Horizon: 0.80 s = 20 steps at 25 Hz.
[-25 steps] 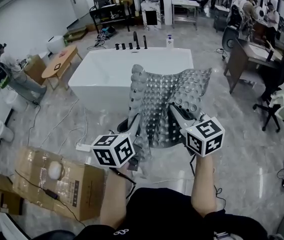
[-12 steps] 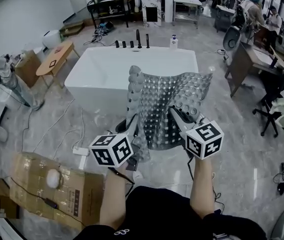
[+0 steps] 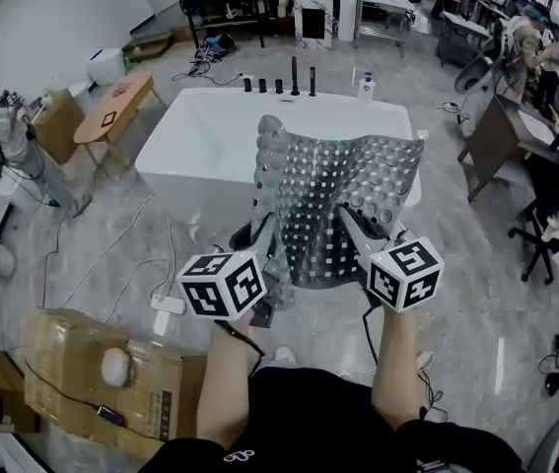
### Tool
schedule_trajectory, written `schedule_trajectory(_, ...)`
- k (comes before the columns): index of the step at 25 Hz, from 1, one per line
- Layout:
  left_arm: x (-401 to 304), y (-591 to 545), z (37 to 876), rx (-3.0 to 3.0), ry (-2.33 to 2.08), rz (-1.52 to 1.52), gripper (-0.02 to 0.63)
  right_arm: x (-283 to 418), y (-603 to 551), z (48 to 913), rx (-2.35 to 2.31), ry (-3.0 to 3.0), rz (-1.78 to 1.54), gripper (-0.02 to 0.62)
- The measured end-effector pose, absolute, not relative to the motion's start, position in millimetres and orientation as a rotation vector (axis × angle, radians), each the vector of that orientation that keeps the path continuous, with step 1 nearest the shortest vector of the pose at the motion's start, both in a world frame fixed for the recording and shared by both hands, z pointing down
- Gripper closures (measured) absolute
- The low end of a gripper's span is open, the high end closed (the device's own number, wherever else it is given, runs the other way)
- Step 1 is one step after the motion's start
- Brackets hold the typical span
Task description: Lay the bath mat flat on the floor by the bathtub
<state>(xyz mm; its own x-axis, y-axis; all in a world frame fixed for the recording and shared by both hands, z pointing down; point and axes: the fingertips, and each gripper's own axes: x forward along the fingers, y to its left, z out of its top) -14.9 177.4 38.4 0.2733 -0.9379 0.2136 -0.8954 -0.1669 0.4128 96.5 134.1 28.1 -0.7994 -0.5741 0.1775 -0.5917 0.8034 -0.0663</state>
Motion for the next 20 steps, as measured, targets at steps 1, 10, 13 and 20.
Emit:
schedule_trajectory(1, -23.9, 172.6, 37.4, 2.093, -1.662, -0.115, 0.574, 88.1, 130.3, 30.5, 0.919, -2.839, 0.184, 0.568)
schedule_trajectory(10, -74.6, 149.7, 57.5, 2.051, -1.633, -0.121, 0.574, 39.9, 112.9, 52.5, 0.880, -2.773, 0.191, 0.566)
schedule_trajectory(13, -74.0, 136.1, 66.0, 2.030, -1.600, -0.140, 0.574, 43.7, 106.2, 56.7, 0.879, -2.736, 0.191, 0.566)
schedule_trajectory(20, -42.0, 94.9, 81.0, 2.049, -1.486, -0.162, 0.574, 80.6, 74.5, 66.6, 0.968, -2.643, 0.196, 0.566)
